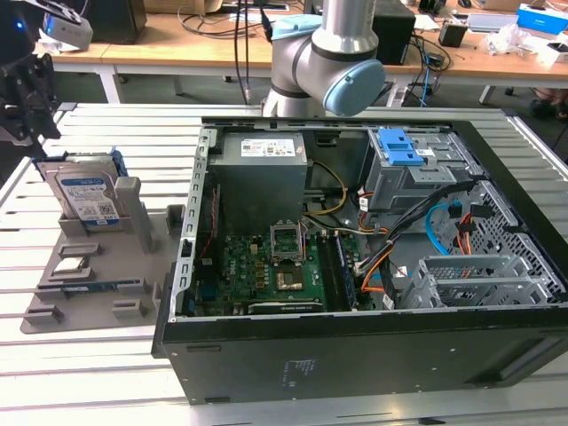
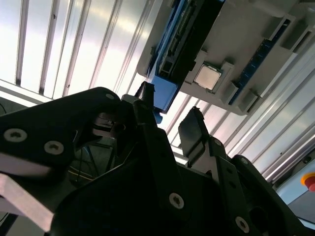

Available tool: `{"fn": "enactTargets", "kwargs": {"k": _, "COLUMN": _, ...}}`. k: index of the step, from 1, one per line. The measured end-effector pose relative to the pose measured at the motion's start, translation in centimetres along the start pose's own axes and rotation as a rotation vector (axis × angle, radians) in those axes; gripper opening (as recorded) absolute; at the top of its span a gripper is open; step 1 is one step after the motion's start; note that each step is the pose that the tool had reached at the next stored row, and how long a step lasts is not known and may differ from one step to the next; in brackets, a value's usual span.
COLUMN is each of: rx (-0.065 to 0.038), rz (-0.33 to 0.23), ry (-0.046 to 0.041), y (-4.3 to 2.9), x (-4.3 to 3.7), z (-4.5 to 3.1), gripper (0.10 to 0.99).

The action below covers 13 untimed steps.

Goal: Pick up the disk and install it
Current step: 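Pick up the disk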

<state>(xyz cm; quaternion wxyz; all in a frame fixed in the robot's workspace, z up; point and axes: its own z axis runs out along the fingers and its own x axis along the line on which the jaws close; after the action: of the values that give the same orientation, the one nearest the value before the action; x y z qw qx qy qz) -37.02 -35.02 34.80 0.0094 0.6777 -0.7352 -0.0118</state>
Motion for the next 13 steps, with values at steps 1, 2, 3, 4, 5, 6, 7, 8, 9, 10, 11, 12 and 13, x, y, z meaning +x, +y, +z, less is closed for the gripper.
{"fn": "enactTargets", "kwargs": {"k": 1, "rx": 0.0, "rz": 0.0, "ry": 0.0006, "y": -0.12, "x": -0.06, "z": 0.08, "gripper": 0.478}}
{"fn": "enactTargets", "kwargs": {"k": 2, "rx": 0.0, "rz": 0.0, "ry": 0.0012, "y": -0.23, "x": -0.12, "z": 0.15, "gripper": 0.478}}
{"fn": "enactTargets", "kwargs": {"k": 3, "rx": 0.0, "rz": 0.0, "ry": 0.0019, "y": -0.36, "x": -0.17, "z": 0.23, "gripper": 0.478}}
{"fn": "enactTargets", "kwargs": {"k": 4, "rx": 0.0, "rz": 0.0, "ry": 0.0028, "y": -0.47, "x": -0.23, "z": 0.33, "gripper": 0.478}}
{"fn": "enactTargets", "kwargs": {"k": 5, "rx": 0.0, "rz": 0.0, "ry": 0.0038, "y": -0.55, "x": -0.26, "z": 0.42, "gripper": 0.478}}
{"fn": "enactTargets", "kwargs": {"k": 6, "rx": 0.001, "rz": 0.0, "ry": 0.0048, "y": -0.6, "x": -0.28, "z": 0.53, "gripper": 0.478}}
{"fn": "enactTargets", "kwargs": {"k": 7, "rx": 0.001, "rz": -0.001, "ry": 0.0063, "y": -0.66, "x": -0.29, "z": 0.67, "gripper": 0.478}}
{"fn": "enactTargets", "kwargs": {"k": 8, "rx": 0.001, "rz": -0.001, "ry": 0.0091, "y": -0.72, "x": -0.31, "z": 0.86, "gripper": 0.478}}
{"fn": "enactTargets", "kwargs": {"k": 9, "rx": 0.001, "rz": -0.002, "ry": 0.0115, "y": -0.75, "x": -0.31, "z": 1.09, "gripper": 0.478}}
{"fn": "enactTargets", "kwargs": {"k": 10, "rx": 0.001, "rz": -0.002, "ry": 0.013, "y": -0.76, "x": -0.32, "z": 1.31, "gripper": 0.478}}
{"fn": "enactTargets", "kwargs": {"k": 11, "rx": 0.001, "rz": -0.002, "ry": 0.0139, "y": -0.77, "x": -0.32, "z": 1.44, "gripper": 0.478}}
{"fn": "enactTargets", "kwargs": {"k": 12, "rx": 0.001, "rz": -0.003, "ry": 0.0151, "y": -0.79, "x": -0.32, "z": 1.65, "gripper": 0.478}}
{"fn": "enactTargets", "kwargs": {"k": 13, "rx": 0.001, "rz": -0.003, "ry": 0.0158, "y": -0.81, "x": -0.32, "z": 1.87, "gripper": 0.478}}
